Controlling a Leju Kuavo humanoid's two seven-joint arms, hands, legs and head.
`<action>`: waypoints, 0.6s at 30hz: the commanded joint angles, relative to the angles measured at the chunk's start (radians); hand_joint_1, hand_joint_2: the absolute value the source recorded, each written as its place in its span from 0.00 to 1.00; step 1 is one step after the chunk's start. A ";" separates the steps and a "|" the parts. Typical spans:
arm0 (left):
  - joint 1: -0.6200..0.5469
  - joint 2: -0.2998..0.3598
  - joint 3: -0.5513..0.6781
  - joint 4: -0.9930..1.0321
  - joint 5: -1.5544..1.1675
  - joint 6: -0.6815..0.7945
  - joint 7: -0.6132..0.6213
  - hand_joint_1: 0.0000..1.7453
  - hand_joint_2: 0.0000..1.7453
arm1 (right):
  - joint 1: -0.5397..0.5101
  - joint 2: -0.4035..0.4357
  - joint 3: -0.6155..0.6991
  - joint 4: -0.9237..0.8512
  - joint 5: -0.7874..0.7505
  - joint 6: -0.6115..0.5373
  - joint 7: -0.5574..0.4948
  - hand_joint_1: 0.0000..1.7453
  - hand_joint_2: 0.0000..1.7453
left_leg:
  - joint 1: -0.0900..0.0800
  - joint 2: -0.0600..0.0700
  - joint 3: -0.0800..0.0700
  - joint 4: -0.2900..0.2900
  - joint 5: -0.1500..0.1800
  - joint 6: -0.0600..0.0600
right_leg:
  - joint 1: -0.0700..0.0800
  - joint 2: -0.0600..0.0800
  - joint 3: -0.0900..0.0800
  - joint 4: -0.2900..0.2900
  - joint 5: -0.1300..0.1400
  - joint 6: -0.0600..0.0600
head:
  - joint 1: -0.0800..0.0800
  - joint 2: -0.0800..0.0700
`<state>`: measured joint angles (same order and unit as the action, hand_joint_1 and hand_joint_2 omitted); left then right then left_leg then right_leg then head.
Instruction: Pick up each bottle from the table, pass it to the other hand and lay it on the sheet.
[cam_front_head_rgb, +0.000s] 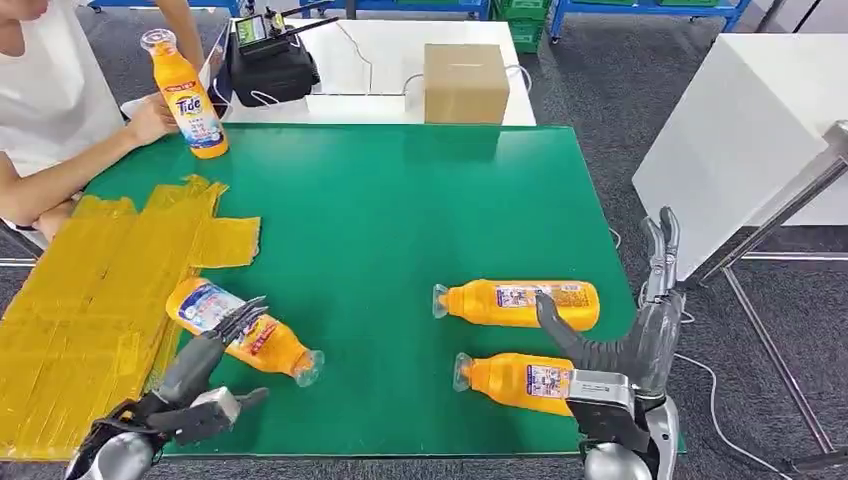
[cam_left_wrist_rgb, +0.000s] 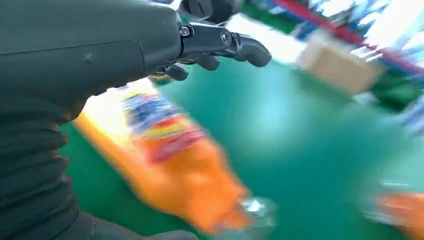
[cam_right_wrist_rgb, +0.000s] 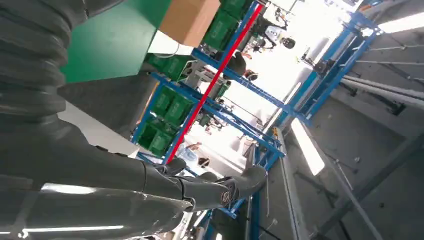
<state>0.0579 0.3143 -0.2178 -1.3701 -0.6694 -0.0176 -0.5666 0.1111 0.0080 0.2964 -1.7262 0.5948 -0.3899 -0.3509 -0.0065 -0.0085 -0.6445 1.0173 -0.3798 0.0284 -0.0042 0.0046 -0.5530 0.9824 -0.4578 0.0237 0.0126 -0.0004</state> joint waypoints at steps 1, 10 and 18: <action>0.122 -0.001 -0.053 -0.241 0.007 0.001 -0.011 0.00 1.00 | -0.023 -0.019 -0.003 0.018 0.037 0.024 0.023 0.00 1.00 | 0.001 0.001 0.001 0.000 -0.002 -0.002 | 0.001 0.000 0.002 -0.001 -0.002 -0.001 | 0.000 0.000; 0.118 -0.012 -0.061 -0.232 0.038 0.005 -0.037 0.00 1.00 | -0.031 -0.022 0.001 0.022 0.047 0.025 0.026 0.00 1.00 | 0.001 0.000 0.001 -0.001 -0.002 -0.002 | 0.000 0.000 0.002 -0.001 -0.002 -0.002 | 0.000 0.000; 0.082 -0.134 -0.072 -0.222 0.154 -0.027 -0.084 0.00 1.00 | -0.036 -0.079 -0.002 0.012 0.251 0.036 0.135 0.00 1.00 | 0.000 -0.002 0.002 -0.001 -0.001 -0.001 | 0.000 -0.003 0.003 -0.002 -0.002 -0.001 | 0.001 0.000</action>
<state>0.1776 0.2910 -0.2617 -1.6052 -0.6290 0.0057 -0.6001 0.1091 0.0027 0.2968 -1.7327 0.6840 -0.3723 -0.3120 -0.0061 -0.0092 -0.6457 1.0173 -0.3799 0.0284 -0.0040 0.0044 -0.5538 0.9823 -0.4584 0.0230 0.0134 -0.0004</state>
